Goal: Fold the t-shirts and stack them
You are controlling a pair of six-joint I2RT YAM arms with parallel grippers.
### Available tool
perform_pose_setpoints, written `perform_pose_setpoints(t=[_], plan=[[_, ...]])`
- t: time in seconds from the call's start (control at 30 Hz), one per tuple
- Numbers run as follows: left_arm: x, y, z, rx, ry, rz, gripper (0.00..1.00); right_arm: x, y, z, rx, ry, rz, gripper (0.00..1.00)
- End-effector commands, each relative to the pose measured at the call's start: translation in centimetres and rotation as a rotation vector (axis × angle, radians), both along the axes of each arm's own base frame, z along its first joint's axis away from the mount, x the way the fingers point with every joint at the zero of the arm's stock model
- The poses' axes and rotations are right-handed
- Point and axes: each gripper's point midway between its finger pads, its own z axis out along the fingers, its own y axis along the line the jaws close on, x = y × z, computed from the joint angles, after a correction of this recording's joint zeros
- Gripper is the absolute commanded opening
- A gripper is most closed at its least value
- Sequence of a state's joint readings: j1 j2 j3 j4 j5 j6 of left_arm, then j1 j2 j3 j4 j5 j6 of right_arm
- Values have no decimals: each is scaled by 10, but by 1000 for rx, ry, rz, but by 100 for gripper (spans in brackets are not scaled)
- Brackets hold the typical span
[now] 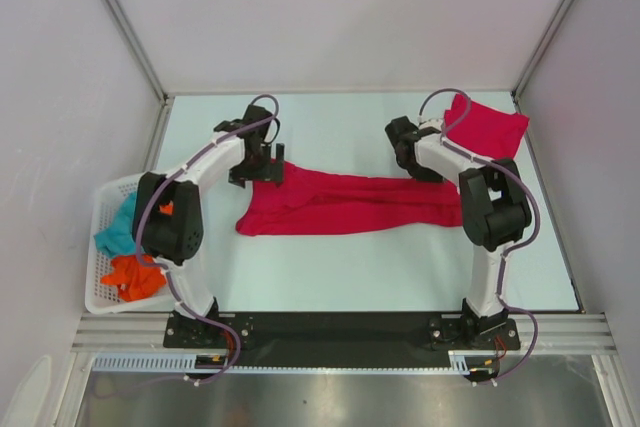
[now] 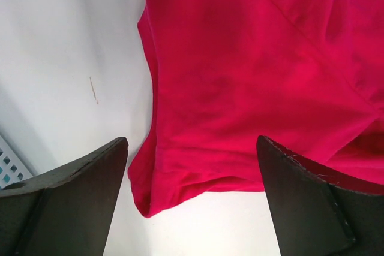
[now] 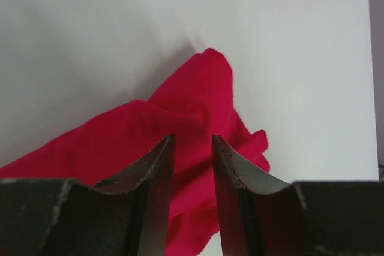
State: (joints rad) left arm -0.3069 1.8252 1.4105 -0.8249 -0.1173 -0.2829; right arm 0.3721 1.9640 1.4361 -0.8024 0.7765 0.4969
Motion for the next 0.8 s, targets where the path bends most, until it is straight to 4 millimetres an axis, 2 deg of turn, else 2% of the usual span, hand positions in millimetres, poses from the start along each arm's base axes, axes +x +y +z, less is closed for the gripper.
perform_pose_setpoints(t=[0.0,0.23,0.33,0.53,0.6,0.77], plan=[[15,-17,6,-46,-37,-5,93,9,18,-6,21,-30,19,36],[13,-22,-1,-44,-26,-18,93,1,36,-20,23,0,47,36],[10,-22,-3,-43,-22,-21,93,-10,48,-20,28,7,65,36],[8,-24,-1,-46,-28,-27,93,-49,77,-15,30,24,137,36],[5,-26,0,-47,-30,-33,93,-67,83,-15,33,36,161,36],[-3,-29,2,-45,-34,-43,94,-97,87,-13,26,47,171,35]])
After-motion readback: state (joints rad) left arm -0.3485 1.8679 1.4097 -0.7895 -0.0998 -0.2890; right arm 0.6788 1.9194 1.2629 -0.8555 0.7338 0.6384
